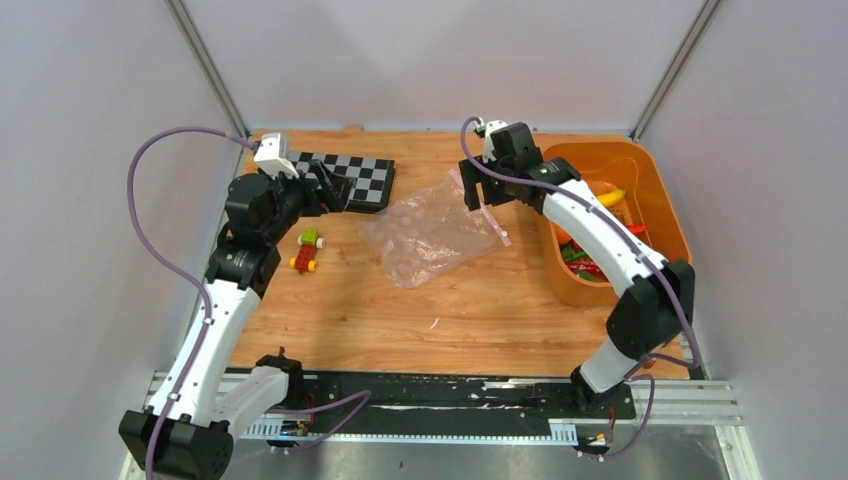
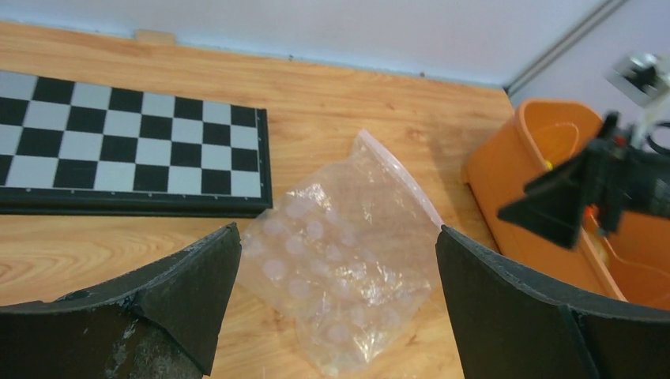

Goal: Place the food in the zip-top bag and seal the zipper
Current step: Pick up the zipper food storage bag at the center of the board.

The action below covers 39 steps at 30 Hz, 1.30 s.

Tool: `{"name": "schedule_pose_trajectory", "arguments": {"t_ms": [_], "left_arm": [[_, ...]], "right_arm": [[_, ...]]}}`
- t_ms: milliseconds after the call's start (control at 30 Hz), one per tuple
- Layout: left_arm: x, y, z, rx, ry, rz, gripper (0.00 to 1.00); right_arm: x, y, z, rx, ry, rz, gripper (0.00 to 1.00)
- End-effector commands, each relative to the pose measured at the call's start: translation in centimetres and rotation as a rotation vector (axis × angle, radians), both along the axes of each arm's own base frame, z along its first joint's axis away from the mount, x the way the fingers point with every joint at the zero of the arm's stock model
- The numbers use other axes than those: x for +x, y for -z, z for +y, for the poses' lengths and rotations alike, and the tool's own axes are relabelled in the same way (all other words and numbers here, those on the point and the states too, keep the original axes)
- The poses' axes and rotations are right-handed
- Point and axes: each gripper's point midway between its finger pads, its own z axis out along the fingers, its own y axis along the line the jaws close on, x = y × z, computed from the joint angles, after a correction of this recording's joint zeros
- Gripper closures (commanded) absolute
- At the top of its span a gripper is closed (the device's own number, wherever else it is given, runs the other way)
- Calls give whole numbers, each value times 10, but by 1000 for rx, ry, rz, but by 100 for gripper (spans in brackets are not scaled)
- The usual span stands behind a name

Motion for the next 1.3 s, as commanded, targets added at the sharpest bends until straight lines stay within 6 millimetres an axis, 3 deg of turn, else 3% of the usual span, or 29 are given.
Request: {"name": "schedule_pose_trajectory", "arguments": {"t_ms": [0,167,267,467,667,800,933,1033,1100,1167,1267], "left_arm": [[-13,11,-12,24,100,27,0],[-19,23,-16,29,135,65,0],[-21,28,-19,16,148,83,0],[-29,33,-22,11,174,103,0],[-35,33,-22,20,189,102,0],[-36,37,-22,28,192,113,0],[-38,39,-23,30,202,123,0],[-39,41,-24,25,206,132,0],[-42,44,-26,18,217,146,0],[-45,49,-28,10,228,166,0],[-53,60,-29,-10,233,210,0]], "right_arm": [[43,9,-5,-31,67,-26,22],[67,53,4,-50,20,88,34],[85,79,10,-44,11,126,34],[121,107,3,-76,23,116,34],[124,146,4,-28,-54,198,41],[112,146,17,53,-139,204,48],[95,142,19,84,-169,209,71],[79,131,27,157,-200,192,75],[65,131,31,198,-215,204,91],[51,126,37,236,-216,225,99],[26,117,51,237,-243,207,100]]}}
